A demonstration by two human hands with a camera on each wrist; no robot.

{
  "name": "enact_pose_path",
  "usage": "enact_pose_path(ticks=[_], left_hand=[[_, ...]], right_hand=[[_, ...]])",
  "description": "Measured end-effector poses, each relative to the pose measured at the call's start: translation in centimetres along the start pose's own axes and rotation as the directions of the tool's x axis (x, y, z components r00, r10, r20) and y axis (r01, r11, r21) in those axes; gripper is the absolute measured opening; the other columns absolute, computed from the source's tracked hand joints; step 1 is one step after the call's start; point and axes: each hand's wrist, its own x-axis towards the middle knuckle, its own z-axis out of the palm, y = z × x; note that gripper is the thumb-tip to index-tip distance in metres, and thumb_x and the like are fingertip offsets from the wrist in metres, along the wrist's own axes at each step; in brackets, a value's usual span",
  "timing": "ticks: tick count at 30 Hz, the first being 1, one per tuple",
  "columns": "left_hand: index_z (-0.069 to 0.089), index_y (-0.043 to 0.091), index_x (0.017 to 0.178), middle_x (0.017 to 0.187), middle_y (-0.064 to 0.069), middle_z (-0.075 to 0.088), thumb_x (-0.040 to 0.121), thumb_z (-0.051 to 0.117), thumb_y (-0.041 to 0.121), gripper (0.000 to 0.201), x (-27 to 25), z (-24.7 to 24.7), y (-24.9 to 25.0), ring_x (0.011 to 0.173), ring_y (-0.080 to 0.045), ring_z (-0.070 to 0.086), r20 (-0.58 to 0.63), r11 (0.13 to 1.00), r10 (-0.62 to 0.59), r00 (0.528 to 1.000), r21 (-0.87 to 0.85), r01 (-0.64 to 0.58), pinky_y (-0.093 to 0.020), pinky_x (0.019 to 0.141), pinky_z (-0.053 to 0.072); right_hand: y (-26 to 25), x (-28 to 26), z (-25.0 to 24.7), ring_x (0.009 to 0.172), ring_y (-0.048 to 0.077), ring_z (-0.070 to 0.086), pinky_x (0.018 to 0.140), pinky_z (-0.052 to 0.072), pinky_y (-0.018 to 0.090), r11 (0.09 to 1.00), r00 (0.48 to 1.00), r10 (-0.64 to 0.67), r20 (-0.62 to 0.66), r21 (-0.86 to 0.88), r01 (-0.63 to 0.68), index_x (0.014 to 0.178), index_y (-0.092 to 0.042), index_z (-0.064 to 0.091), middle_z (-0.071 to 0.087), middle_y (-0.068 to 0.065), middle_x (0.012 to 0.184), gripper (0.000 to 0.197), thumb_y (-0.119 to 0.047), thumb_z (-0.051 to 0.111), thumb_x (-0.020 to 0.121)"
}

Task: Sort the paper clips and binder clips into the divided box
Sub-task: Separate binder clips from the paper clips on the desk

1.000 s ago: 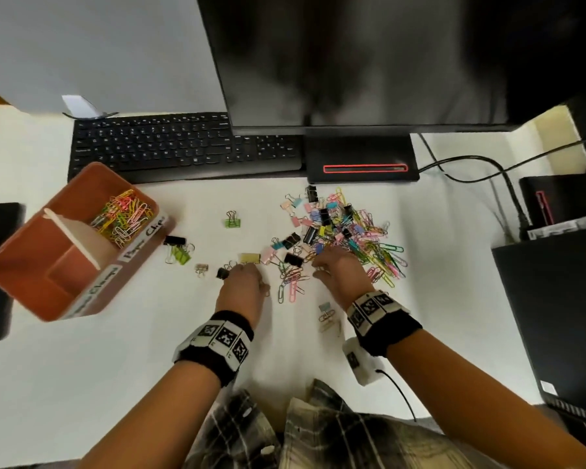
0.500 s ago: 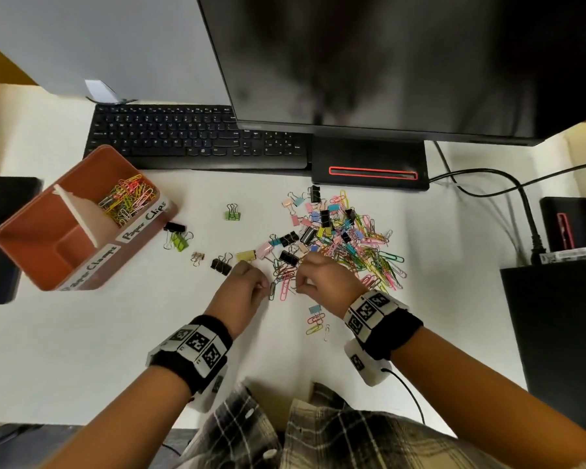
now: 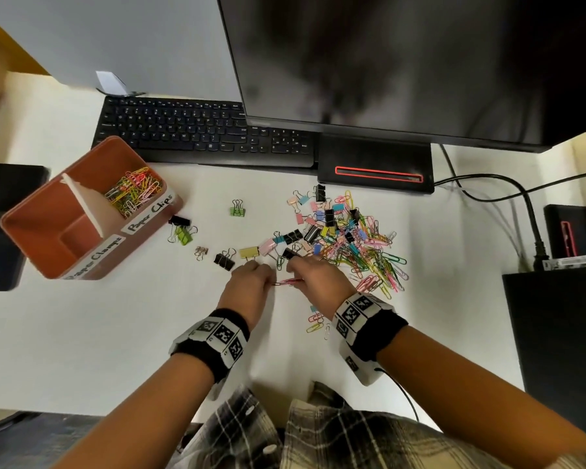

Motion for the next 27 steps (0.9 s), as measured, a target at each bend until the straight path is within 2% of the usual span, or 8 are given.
enact_pose_path(ticks=[2,5,9,13,16,20,24,27], left_hand=[[0.060,0.008,0.086,0.083,-0.013,0.059,0.085,0.053,0.005,0.007,0.1,-0.3,0.1,0.079,-0.032,0.054,0.026,0.999,0.032,0.999,0.003,-0.032,-0.030,0.065,0.038],[0.059,0.006,0.093,0.087,-0.015,0.060,0.085,0.052,0.003,0.010,0.3,-0.5,-0.2,0.081,-0.031,0.055,0.053,0.999,0.041,0.998,0.000,-0.041,-0.030,0.067,0.038],[0.062,0.005,0.089,0.086,-0.015,0.061,0.085,0.054,0.003,0.009,0.2,-0.7,-1.0,0.083,-0.032,0.055,0.047,0.999,0.022,0.999,-0.043,-0.020,-0.029,0.069,0.037],[0.064,0.006,0.087,0.086,-0.013,0.064,0.084,0.058,0.004,0.007,-0.1,-1.2,-1.3,0.081,-0.027,0.056,-0.028,0.993,0.009,1.000,-0.119,-0.013,-0.028,0.072,0.040],[0.064,0.007,0.089,0.085,-0.009,0.061,0.083,0.062,0.007,0.006,-0.1,-1.3,-0.9,0.077,-0.019,0.051,-0.009,0.989,0.064,0.998,-0.130,-0.064,-0.021,0.067,0.032],[0.065,0.009,0.099,0.088,-0.004,0.059,0.082,0.066,0.013,0.017,0.4,-0.8,-0.1,0.079,-0.014,0.051,0.008,0.985,0.030,1.000,-0.171,-0.028,-0.013,0.068,0.033],[0.066,0.011,0.097,0.093,-0.005,0.062,0.081,0.067,0.016,0.017,1.0,0.2,0.5,0.081,-0.012,0.050,0.004,0.987,-0.014,1.000,-0.159,0.014,-0.017,0.072,0.032],[0.066,0.009,0.090,0.091,-0.004,0.059,0.080,0.067,0.010,0.010,1.1,0.5,0.8,0.079,-0.012,0.049,-0.038,0.984,-0.034,0.999,-0.178,0.027,-0.018,0.071,0.033]], right_hand=[[0.2,0.0,0.0,0.105,0.028,0.053,0.084,0.048,0.038,1.000,1.000,0.016,0.026,-0.007,-0.016,0.114,-0.012,0.057,0.062,0.011,0.109,0.024,-0.015,0.054,0.091],[0.7,0.0,-0.3,0.105,0.029,0.053,0.085,0.046,0.035,1.000,0.999,0.029,0.045,-0.003,-0.029,0.107,-0.006,0.063,0.061,0.014,0.108,0.020,-0.015,0.057,0.089],[1.3,-0.5,-0.6,0.096,0.030,0.056,0.080,0.045,0.033,0.998,0.999,0.051,0.019,0.036,-0.052,0.098,0.000,0.065,0.059,0.016,0.105,0.020,-0.017,0.058,0.090],[1.9,-1.1,-0.9,0.096,0.027,0.055,0.078,0.045,0.032,0.997,0.998,0.064,0.006,0.034,-0.064,0.098,-0.003,0.065,0.062,0.014,0.101,0.020,-0.019,0.057,0.091],[2.2,-1.2,-1.2,0.094,0.026,0.056,0.079,0.047,0.033,0.996,0.997,0.080,0.021,0.032,-0.080,0.102,-0.007,0.065,0.064,0.013,0.100,0.021,-0.022,0.057,0.090],[2.1,-1.0,-1.6,0.094,0.024,0.057,0.076,0.041,0.026,0.994,0.993,0.106,0.055,0.017,-0.107,0.103,-0.008,0.066,0.062,0.011,0.103,0.020,-0.021,0.058,0.090],[2.1,-0.9,-1.7,0.095,0.024,0.058,0.078,0.044,0.029,0.996,0.995,0.091,0.047,0.012,-0.091,0.099,-0.006,0.067,0.061,0.010,0.105,0.016,-0.016,0.059,0.088],[2.1,-0.9,-1.8,0.093,0.026,0.059,0.078,0.047,0.033,0.997,0.995,0.079,0.055,0.007,-0.079,0.097,-0.008,0.066,0.065,0.010,0.099,0.014,-0.013,0.057,0.088]])
